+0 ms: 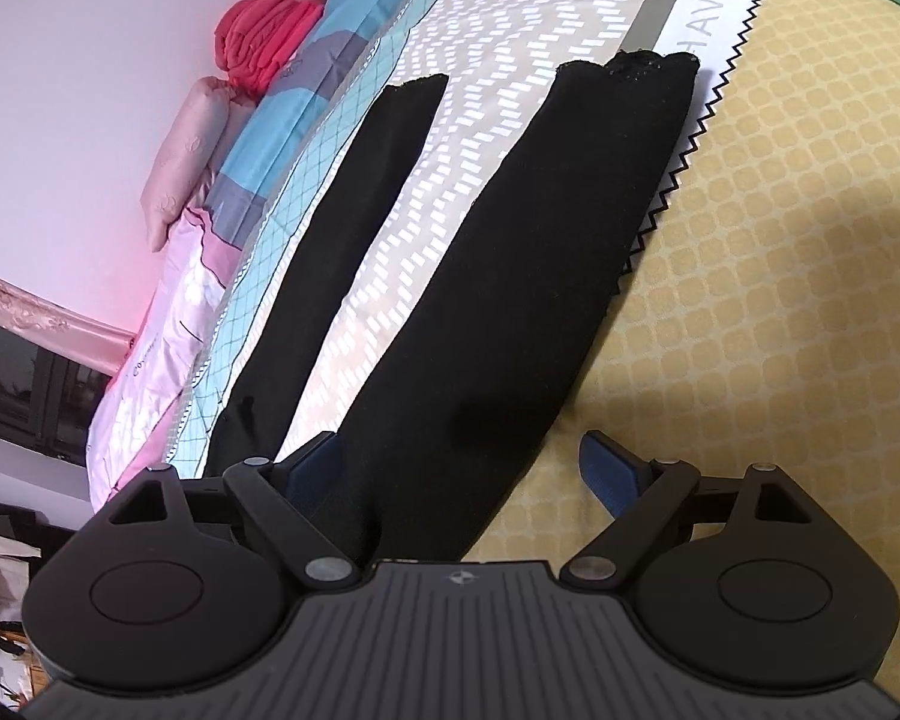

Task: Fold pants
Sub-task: 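Hover the open right gripper above the leg cuffs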

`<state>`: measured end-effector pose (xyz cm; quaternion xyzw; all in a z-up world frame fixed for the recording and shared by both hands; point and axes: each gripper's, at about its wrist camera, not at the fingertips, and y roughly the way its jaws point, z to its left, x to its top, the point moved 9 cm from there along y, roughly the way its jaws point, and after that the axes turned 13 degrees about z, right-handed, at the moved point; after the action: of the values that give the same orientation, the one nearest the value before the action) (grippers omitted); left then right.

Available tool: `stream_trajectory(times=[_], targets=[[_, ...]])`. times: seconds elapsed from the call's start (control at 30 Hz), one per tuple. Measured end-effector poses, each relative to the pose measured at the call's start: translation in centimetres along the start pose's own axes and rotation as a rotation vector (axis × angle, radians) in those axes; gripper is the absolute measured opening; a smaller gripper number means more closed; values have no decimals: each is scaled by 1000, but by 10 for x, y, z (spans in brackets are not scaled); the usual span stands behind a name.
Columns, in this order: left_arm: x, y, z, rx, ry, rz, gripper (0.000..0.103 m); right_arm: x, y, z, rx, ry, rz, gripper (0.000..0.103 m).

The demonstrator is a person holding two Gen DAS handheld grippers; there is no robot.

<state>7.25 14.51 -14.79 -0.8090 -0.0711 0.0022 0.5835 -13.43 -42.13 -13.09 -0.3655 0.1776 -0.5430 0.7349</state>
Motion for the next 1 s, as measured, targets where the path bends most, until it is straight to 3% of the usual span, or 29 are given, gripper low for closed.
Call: stream_trajectory(times=[0.2,0.4,0.53,0.9,0.93,0.97,1.0], targets=[[1,6,-8,104,45,-3,103,0,-1,-3,28,9,4,88],[4,12,-14,170,70,-3,103,-1,-4,-7,20,0,9,79],[4,13,-14,191,81,-2,103,-3,-5,-7,31,3,25,72],[9,5,-3,187,58,-24,103,-2,-2,-7,43,9,46,68],[10,2,-1,194,52,-34,103,-2,-1,-7,39,9,47,61],[11,-2,3,204,43,-43,103,-2,0,-7,35,8,54,44],[11,-5,8,209,29,-48,103,-4,5,-6,41,13,86,34]])
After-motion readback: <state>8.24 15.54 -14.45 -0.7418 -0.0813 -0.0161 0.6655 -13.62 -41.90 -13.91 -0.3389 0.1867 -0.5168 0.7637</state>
